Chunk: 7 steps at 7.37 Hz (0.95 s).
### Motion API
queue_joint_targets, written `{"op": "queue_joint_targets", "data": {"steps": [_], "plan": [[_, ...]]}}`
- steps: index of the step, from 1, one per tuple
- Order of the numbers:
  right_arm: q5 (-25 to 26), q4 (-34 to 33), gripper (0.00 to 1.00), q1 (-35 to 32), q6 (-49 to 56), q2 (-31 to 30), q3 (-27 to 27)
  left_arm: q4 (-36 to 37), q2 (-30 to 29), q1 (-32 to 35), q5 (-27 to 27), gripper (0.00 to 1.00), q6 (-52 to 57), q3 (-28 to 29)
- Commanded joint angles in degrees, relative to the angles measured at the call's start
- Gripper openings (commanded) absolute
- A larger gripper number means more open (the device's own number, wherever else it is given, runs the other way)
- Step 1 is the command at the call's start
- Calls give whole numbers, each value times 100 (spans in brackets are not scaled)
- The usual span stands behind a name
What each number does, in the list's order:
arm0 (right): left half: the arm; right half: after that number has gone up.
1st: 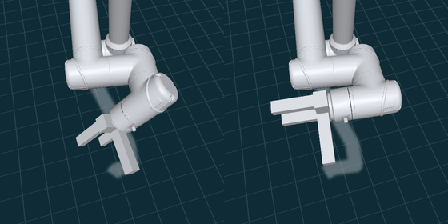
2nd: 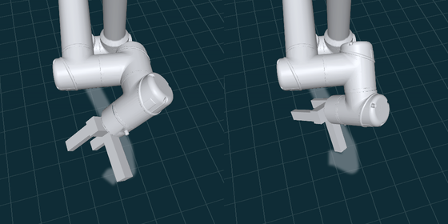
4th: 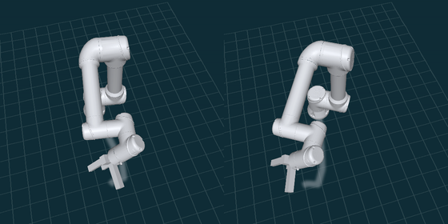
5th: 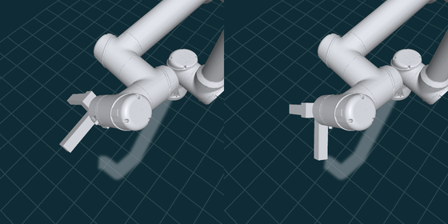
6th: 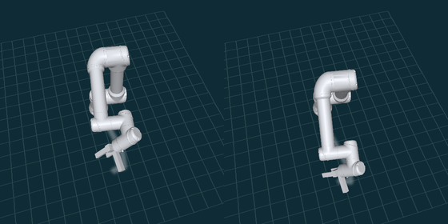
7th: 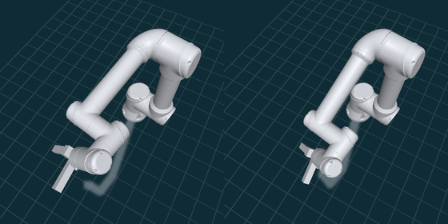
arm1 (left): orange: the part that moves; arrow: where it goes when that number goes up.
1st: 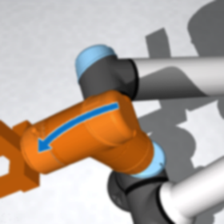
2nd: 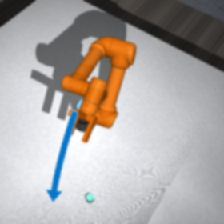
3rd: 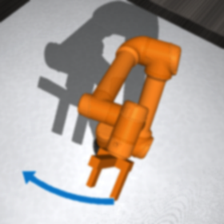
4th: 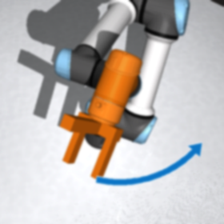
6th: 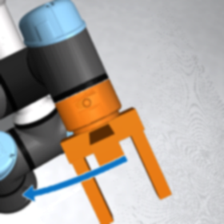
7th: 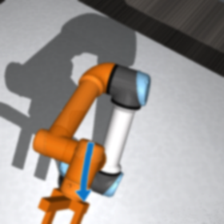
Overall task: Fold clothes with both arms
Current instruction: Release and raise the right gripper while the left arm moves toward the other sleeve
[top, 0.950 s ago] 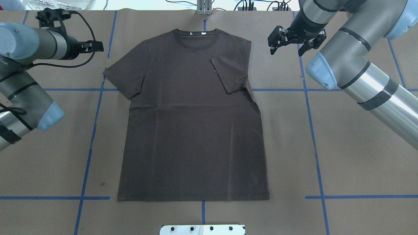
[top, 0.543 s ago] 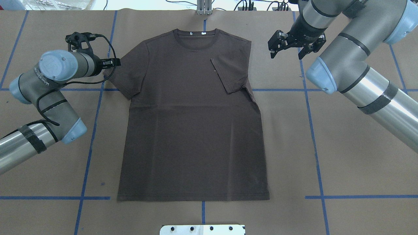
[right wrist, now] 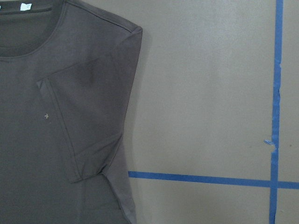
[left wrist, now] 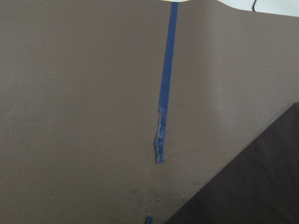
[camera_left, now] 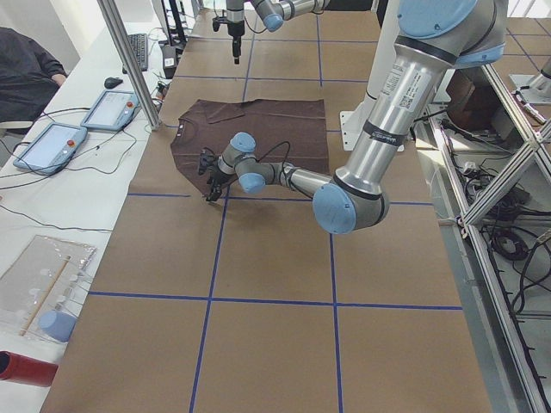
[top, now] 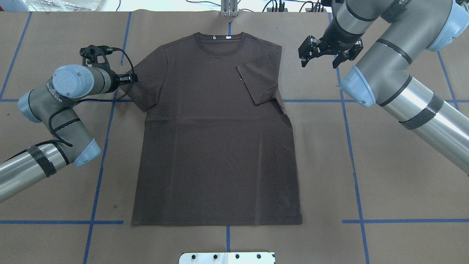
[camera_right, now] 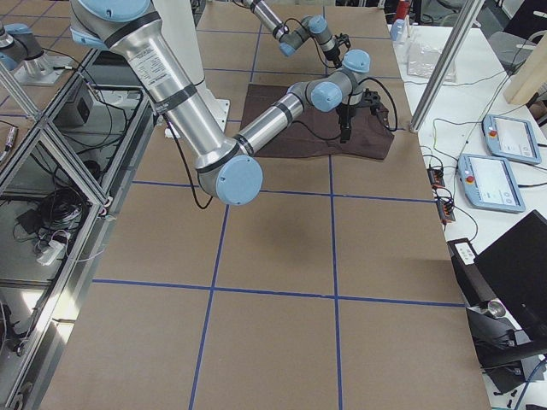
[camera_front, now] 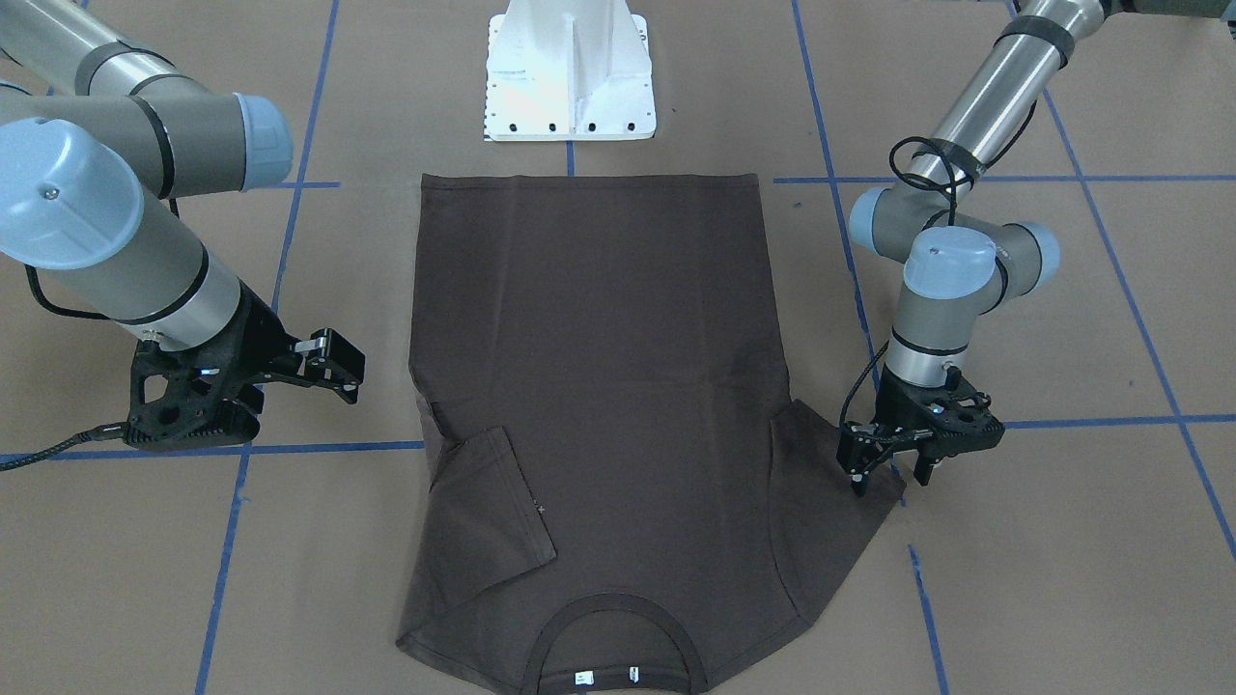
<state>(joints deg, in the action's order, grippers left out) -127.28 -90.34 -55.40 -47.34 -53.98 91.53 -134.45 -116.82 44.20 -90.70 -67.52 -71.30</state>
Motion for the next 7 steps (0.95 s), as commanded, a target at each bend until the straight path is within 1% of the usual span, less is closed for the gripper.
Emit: {"op": "queue_joint_targets", "data": {"steps": [1,2,3,7], "plan": [[2,8,100,12,-4,-7,5,7,1,-25,-9,48,28,-15],[2,8,100,12,-12,1,5,33,1,-25,-26,22,46,-24],[2,8,100,20,-21,-7,5,59,1,-16,-52,1,46,-42],[10,17,100,47,-39,-16,31,121,-25,-16,-61,0,46,-191]]}}
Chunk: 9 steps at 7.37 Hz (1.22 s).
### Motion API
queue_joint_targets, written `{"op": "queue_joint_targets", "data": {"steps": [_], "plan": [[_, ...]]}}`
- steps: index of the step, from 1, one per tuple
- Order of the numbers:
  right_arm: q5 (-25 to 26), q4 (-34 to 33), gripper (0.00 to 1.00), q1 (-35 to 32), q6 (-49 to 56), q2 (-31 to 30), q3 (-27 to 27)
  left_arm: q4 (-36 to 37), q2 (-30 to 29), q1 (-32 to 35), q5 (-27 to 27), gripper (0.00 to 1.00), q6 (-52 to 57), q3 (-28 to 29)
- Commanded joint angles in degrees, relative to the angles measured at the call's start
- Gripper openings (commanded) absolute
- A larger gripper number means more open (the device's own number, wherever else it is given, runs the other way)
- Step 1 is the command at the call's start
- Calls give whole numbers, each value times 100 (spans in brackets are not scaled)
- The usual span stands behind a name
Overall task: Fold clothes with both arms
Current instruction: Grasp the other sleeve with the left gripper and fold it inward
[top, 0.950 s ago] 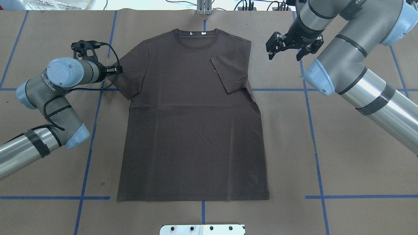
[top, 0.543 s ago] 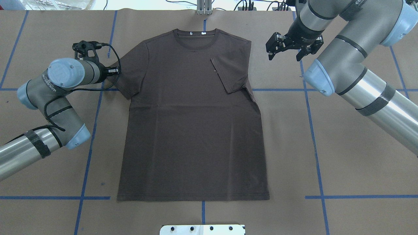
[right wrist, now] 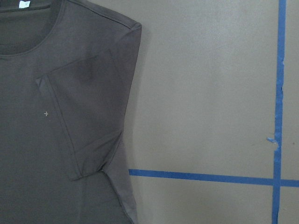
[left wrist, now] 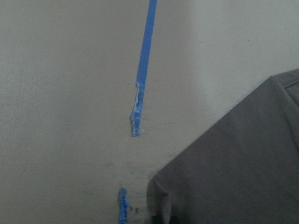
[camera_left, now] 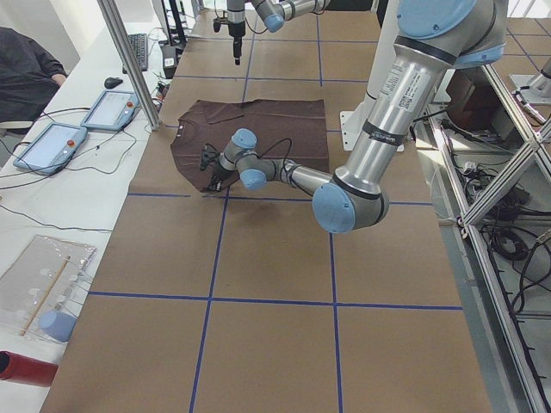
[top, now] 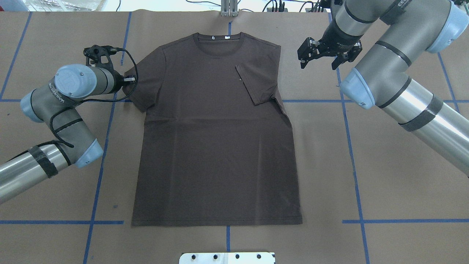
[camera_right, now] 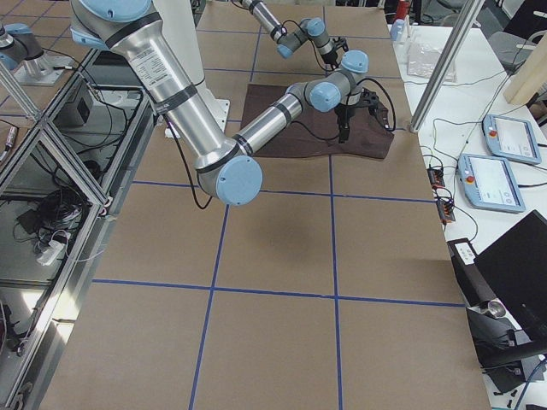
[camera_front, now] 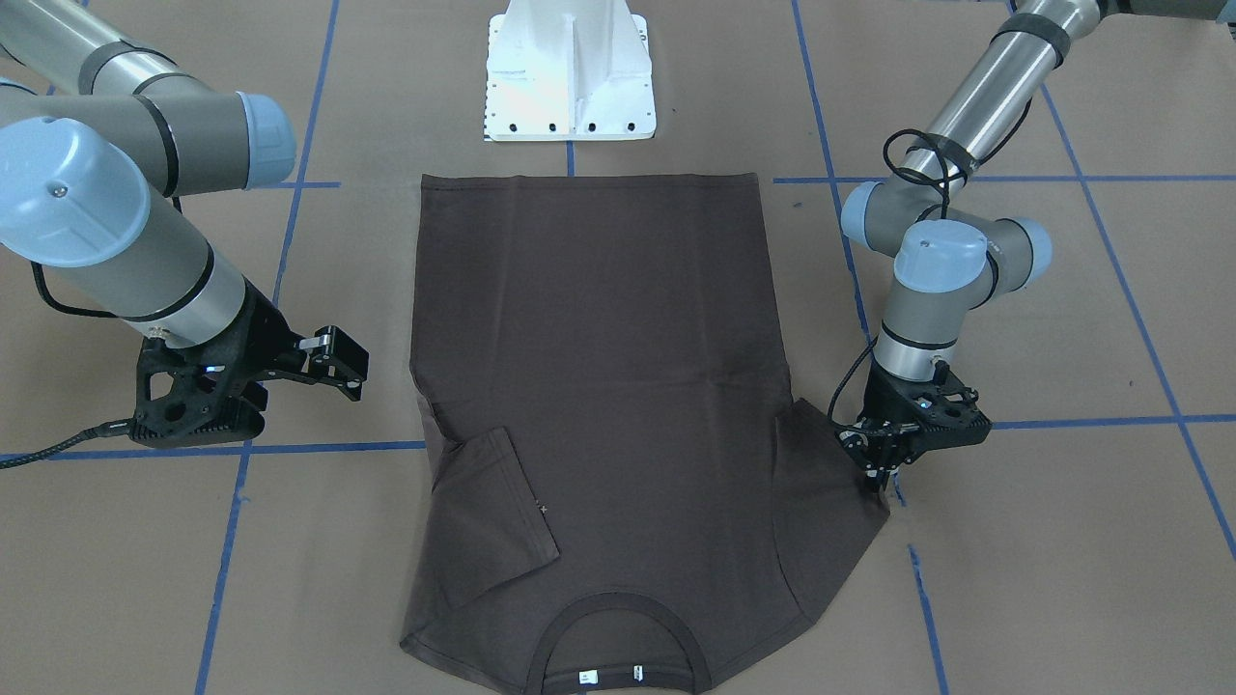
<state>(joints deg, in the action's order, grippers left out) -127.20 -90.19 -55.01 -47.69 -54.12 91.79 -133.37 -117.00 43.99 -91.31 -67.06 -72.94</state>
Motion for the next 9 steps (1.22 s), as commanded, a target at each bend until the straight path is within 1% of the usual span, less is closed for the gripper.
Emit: {"op": "queue_joint_targets", "data": {"steps": [1,2,3,4,5,6,8,9], "plan": [[2,10,100,16,-4,-10,5,22,-103,4,-1,0,-8,-27],[2,10,100,16,-4,-11,5,344,-391,4,-10,0,-43,-27],[2,10,100,25,5,-28,5,956,-881,-5,-10,0,-87,-27],[2,10,100,34,5,-37,5,1345,-1243,-14,-19,0,-297,-18],[54,10,100,51,22,-46,-4,1366,-1472,-48,-19,0,-647,104],[72,19,100,78,31,-46,-21,1358,-1666,-118,-19,0,-702,348],[73,19,100,95,23,-81,-30,1331,-1921,-285,-19,0,-939,517],[81,19,100,96,31,-90,-30,1323,-2141,-382,-10,0,-1088,666]]}}
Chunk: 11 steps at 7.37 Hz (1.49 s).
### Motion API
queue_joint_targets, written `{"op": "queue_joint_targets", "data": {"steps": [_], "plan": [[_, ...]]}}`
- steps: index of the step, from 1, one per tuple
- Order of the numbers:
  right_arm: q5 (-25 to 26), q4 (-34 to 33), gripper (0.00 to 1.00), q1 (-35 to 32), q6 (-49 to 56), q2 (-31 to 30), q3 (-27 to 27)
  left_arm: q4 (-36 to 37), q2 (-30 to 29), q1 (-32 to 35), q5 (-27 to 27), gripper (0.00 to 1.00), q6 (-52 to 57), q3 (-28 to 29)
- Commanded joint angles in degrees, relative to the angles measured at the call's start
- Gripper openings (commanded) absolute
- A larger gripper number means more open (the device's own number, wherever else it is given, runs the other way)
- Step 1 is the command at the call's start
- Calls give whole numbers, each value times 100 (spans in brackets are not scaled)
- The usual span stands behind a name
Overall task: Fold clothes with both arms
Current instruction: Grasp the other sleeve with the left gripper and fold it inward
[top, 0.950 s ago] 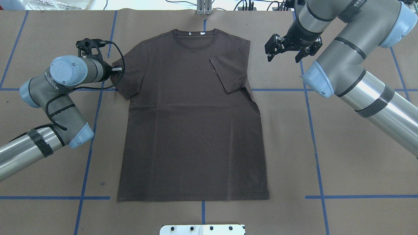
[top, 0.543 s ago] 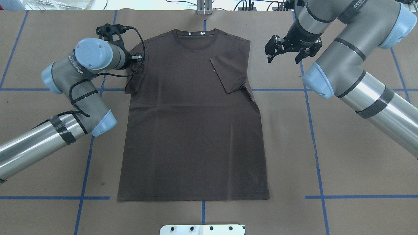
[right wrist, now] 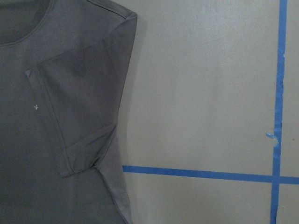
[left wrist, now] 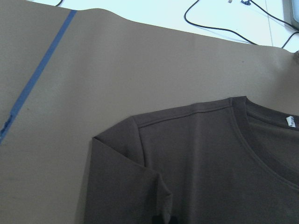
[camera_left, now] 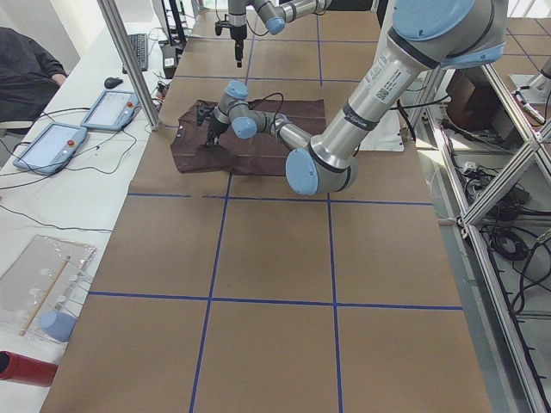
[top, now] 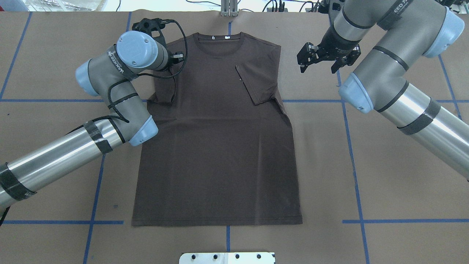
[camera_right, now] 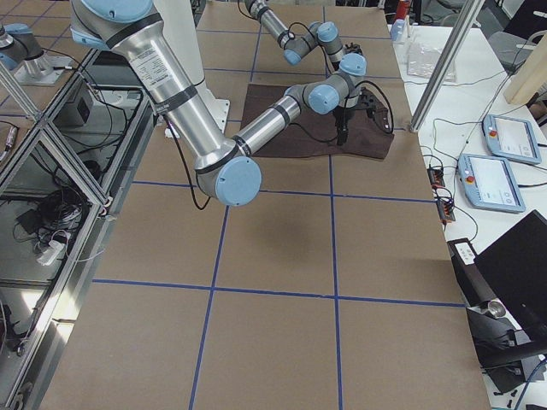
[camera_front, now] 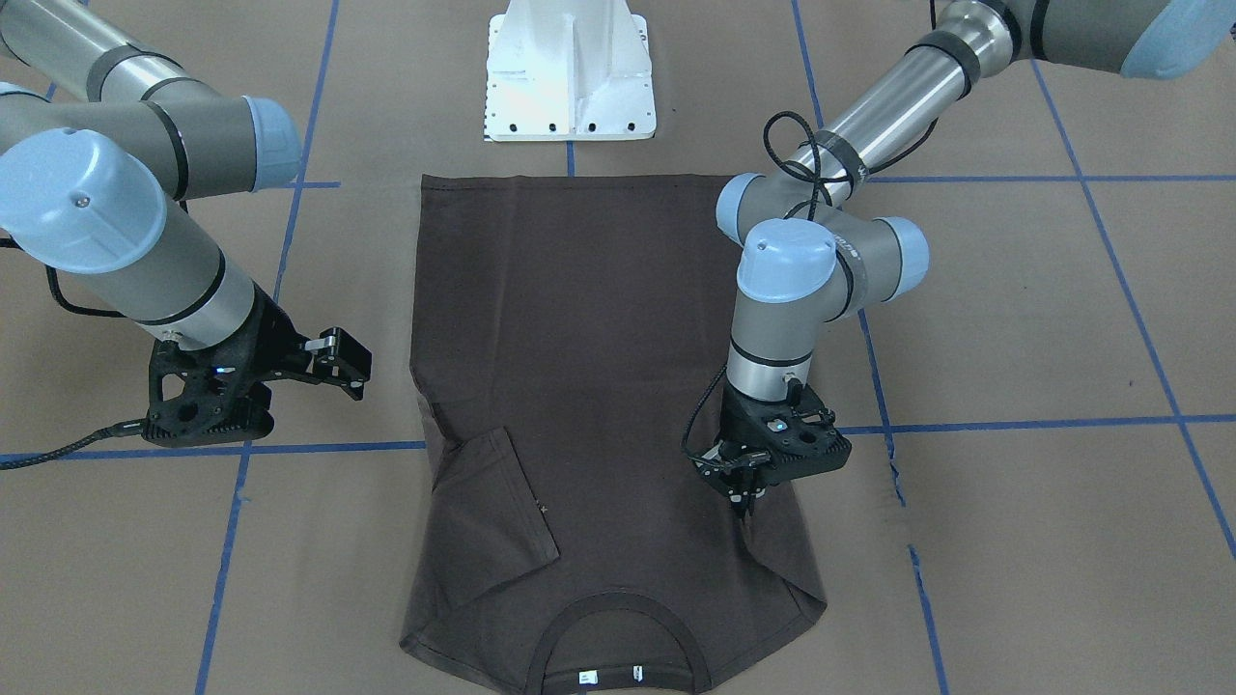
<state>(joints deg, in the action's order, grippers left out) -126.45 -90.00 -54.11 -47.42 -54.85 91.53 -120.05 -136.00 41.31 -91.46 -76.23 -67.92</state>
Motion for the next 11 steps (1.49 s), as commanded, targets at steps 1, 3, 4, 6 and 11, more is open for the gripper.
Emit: {"op": "queue_joint_targets", "data": {"steps": [1,3,4,6,11], "plan": [[-3,0,100,6,-13,-17,32,-27,-329,-192,5,0,-207,261],[-3,0,100,14,-22,-34,41,-36,-330,-228,5,33,-173,262],[6,9,100,23,-22,-34,41,-62,-295,-376,22,99,-173,253],[93,427,100,136,-91,-226,32,-168,-269,-360,-361,100,-120,104],[1927,1055,100,2302,-3381,-1550,2074,1053,1663,-141,-1261,100,1146,-3058]]}}
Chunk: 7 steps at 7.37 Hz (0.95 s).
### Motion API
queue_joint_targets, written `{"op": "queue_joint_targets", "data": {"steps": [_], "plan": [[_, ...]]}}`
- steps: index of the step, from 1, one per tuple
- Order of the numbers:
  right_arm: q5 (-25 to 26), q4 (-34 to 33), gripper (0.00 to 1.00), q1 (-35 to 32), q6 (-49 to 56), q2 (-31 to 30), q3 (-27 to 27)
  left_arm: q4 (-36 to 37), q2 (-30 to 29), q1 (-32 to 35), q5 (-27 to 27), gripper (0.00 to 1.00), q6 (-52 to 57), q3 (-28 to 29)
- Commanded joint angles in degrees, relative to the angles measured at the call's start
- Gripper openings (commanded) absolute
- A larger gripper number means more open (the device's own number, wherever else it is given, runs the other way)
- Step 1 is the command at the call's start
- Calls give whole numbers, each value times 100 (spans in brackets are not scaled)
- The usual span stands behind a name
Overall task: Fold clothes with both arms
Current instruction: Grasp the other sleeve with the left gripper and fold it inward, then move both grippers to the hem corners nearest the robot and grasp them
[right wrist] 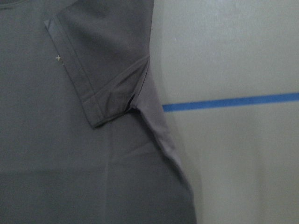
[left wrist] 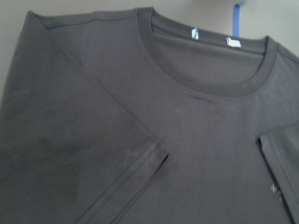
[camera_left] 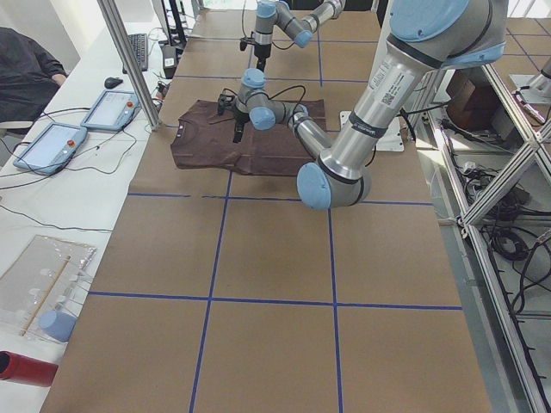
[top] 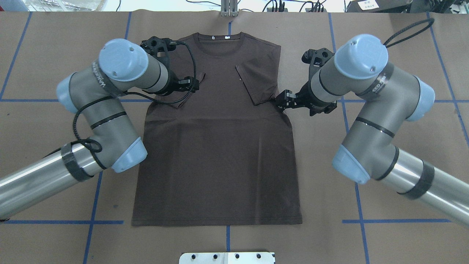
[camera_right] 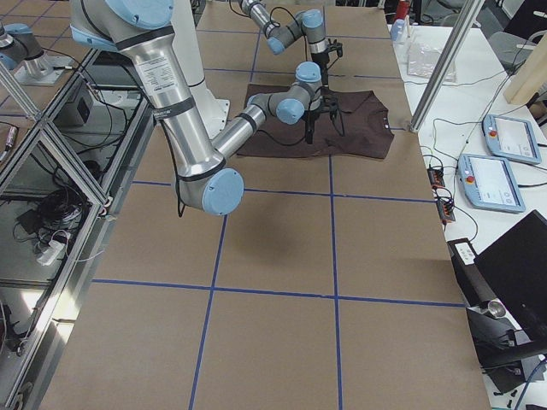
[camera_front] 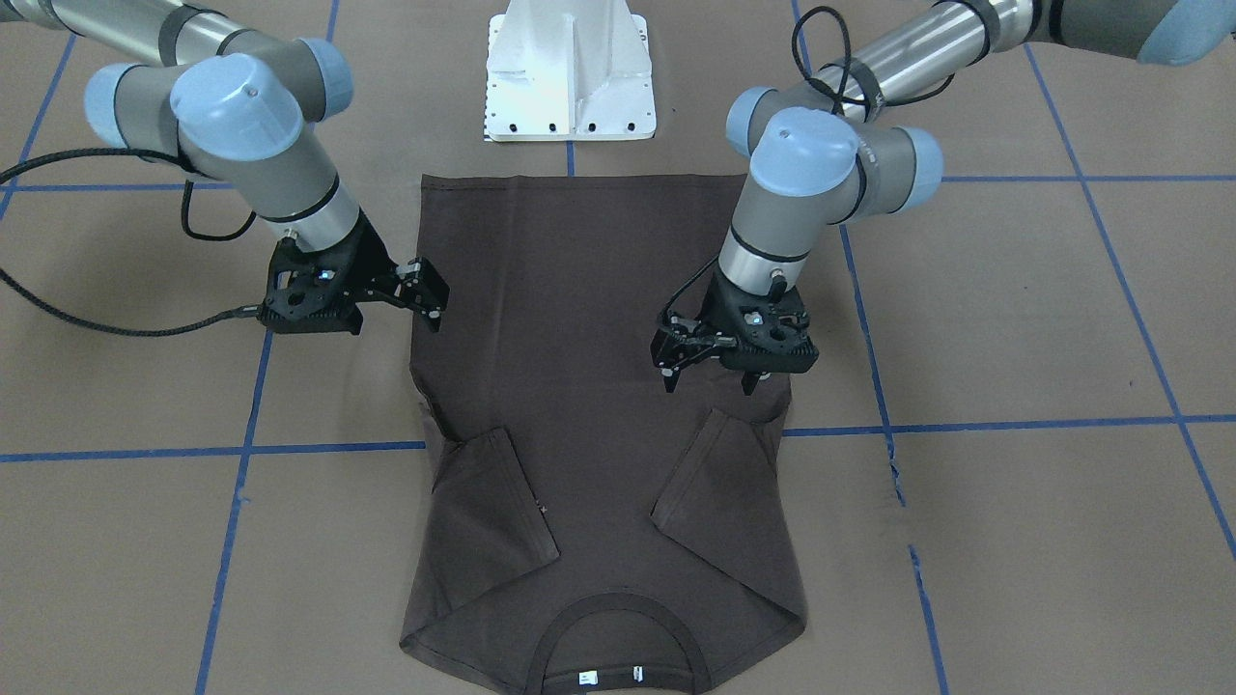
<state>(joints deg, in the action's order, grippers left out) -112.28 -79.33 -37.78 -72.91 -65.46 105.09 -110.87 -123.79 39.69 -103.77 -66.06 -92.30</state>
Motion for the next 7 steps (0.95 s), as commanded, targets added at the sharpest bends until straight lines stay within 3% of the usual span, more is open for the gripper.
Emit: {"op": "queue_joint_targets", "data": {"steps": [1,3,7], "plan": [[1045,-12,100,1354,-1343,-781,1011,136,469,38,-38,100,103,-675],[1769,-12,100,2263,-1987,-1151,1040,136,549,56,-30,100,102,-710],[1868,-12,99,2758,-2043,-1522,1190,127,566,47,-21,100,102,-745]]}}
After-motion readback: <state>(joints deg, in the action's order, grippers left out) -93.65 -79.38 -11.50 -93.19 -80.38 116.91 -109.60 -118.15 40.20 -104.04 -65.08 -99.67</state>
